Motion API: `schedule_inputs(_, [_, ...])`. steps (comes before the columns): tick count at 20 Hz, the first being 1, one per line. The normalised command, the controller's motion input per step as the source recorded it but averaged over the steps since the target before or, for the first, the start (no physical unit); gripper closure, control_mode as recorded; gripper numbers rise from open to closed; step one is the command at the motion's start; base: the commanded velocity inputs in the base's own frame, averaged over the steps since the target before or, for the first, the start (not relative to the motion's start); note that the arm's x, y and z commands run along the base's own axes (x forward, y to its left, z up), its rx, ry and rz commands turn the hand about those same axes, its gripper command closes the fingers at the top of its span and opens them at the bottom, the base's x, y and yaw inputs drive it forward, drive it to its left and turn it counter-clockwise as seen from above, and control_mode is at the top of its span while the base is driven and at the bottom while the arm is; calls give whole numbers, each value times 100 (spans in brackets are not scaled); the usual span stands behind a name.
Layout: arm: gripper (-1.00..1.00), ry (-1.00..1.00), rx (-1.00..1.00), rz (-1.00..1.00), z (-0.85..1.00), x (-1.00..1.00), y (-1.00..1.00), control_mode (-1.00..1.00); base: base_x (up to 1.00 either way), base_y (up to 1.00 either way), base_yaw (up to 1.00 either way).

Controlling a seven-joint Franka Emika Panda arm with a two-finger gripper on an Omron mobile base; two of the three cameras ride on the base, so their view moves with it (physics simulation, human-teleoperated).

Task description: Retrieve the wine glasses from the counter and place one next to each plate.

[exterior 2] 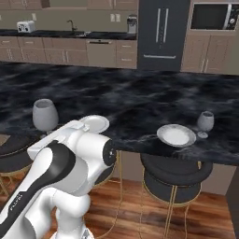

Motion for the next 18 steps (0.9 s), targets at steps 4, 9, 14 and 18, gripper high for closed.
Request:
schedule_inputs(4, [100,0,0,0,0,0,0,100,60,-31,12])
schedule_inputs(9, [100,0,0,0,0,0,0,100,58,-4,20])
schedule_inputs(14, [100,0,0,0,0,0,0,100,41,-21,33])
schedule_inputs(18, [100,0,0,0,0,0,0,100,28,-42,41])
